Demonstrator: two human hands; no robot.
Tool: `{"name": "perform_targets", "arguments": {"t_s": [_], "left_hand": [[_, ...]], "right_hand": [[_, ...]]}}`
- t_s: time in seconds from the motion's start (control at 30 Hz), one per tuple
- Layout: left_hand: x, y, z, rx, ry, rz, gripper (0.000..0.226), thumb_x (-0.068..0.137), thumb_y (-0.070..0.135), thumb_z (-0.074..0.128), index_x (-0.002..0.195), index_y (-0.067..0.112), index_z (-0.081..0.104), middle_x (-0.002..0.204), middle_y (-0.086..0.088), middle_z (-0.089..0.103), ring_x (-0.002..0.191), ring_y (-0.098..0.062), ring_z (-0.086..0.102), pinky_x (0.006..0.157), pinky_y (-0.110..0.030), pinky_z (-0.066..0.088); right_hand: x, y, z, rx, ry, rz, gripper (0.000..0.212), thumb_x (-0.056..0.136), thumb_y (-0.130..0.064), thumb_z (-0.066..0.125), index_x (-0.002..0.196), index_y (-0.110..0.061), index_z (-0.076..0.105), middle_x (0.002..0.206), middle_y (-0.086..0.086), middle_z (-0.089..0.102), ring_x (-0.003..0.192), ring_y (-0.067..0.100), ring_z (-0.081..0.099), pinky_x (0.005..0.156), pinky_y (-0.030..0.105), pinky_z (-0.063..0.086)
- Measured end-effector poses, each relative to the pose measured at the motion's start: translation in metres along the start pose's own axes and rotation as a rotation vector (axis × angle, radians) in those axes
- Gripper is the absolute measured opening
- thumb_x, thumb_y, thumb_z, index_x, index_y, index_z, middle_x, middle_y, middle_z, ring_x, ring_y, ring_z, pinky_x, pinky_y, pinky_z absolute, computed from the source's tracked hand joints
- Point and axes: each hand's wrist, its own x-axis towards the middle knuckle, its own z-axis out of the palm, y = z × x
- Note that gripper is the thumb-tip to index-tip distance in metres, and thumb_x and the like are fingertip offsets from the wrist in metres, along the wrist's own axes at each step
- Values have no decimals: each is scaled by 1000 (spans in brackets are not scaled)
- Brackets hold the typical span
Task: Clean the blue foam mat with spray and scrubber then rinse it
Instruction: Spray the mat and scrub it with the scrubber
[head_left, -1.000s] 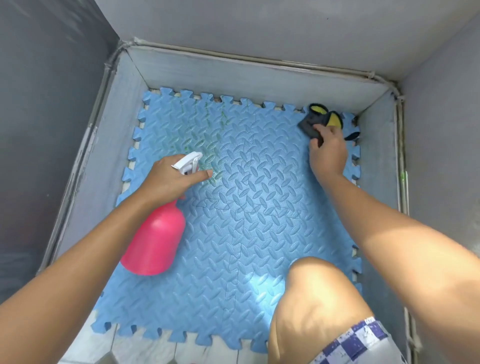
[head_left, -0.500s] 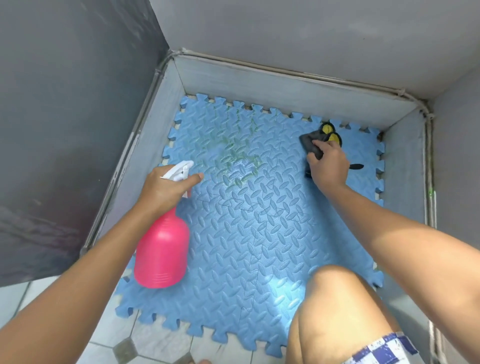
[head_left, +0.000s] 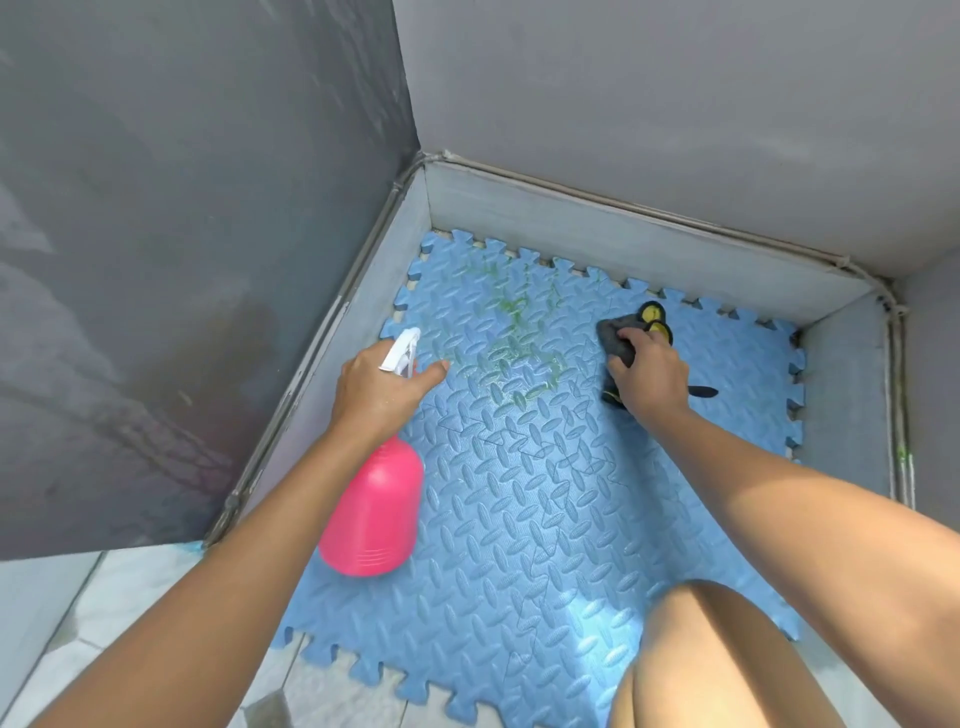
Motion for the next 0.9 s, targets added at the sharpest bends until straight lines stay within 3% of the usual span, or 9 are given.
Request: {"name": "perform_targets", "arguments": {"t_s": [0.07,0.2,0.33,0.47,0.7,0.8,0.9], "left_hand": [[1,-1,-2,8,-11,11,49,78,50,80,70,9,55,64,-6,58,67,-31,56,65,-40,48],[-8,-3,-3,131,28,-18,60,78,59,77,59,16,39,55,0,46,61,-29,48,58,-34,35],[-6,-12,-10,93,18,7,54,76,58,79,63,16,48,59,1,54,63,-25,53,61,-35,41],[-10,-20,-15,106,25,14,61,79,50,80,56,15,35,50,1,38,56,-26,40,55,-33,33],[-14,-35,-6,272,-114,115,63,75,70,67,61,15,41,61,0,51,61,-22,49,63,-35,34],[-19,-37,-5,325,-44,89,61,79,69,68,62,16,43,63,0,54,66,-25,51,66,-33,36],[-26,-37,0,302,-133,171,57,77,65,73,62,19,43,63,1,55,69,-28,55,63,-32,37]], "right_hand": [[0,-2,0,-7,-1,9,46,92,-25,61,136,-16,57,133,12,56,112,35,58,94,47,44],[0,-2,0,-6,14,3,45,92,-24,61,136,-16,58,132,12,57,110,35,59,95,47,45],[-2,-3,2,-2,36,8,45,92,-23,61,135,-15,58,132,12,57,108,35,60,96,48,45],[-2,-4,5,-22,57,13,45,92,-25,61,135,-16,58,131,12,57,107,35,60,94,48,44],[-4,-5,8,-19,84,21,45,91,-25,59,135,-17,58,131,11,57,108,34,59,95,47,42],[-4,-6,9,-13,92,28,45,92,-25,59,136,-17,57,132,11,56,109,34,59,97,48,42],[-5,-6,10,-13,100,29,45,92,-25,58,136,-17,57,132,10,56,108,34,59,97,48,42]]}}
